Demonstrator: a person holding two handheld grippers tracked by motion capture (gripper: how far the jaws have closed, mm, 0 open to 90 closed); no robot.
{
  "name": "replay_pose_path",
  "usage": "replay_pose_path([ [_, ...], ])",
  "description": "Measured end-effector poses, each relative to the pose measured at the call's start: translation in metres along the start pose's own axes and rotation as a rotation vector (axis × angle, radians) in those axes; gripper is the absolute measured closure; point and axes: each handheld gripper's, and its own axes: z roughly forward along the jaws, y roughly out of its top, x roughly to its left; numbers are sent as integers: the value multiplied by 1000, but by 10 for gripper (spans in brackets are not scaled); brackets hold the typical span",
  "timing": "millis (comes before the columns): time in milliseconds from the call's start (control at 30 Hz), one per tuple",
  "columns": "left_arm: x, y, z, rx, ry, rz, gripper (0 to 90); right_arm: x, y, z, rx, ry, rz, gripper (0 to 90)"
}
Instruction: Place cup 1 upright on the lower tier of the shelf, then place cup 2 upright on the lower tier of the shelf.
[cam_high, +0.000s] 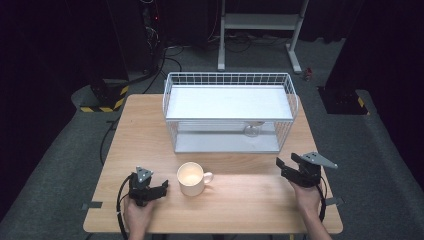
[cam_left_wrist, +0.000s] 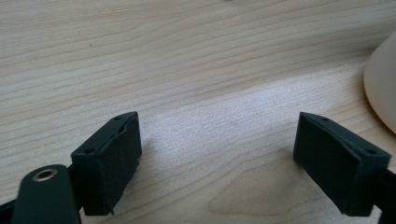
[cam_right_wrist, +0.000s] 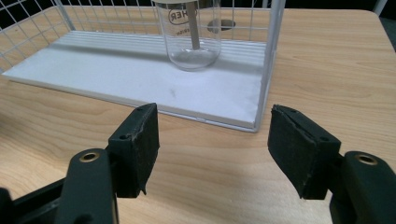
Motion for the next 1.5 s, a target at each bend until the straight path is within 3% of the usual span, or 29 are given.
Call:
replay_pose_path([
  [500, 0, 0, 0, 1, -1, 0, 158, -1, -27, -12, 26, -20, -35, 328],
  [967, 0, 0, 0, 8, -2, 3, 149, 5, -48, 1, 166, -24, -121, 300],
  [1167, 1, 0, -1, 12, -27, -6, 133, 9, -51, 11, 253, -36, -156, 283],
  [1267, 2, 1, -2, 13, -52, -10, 110, 9, -50, 13, 251, -30, -169, 279],
  [1333, 1, 0, -4, 11, -65, -9, 103, 7, -50, 13, 261, -22, -142, 266],
  [1500, -2, 0, -13, -3, -90, 1, 93, 7, -50, 14, 261, -27, -140, 261],
])
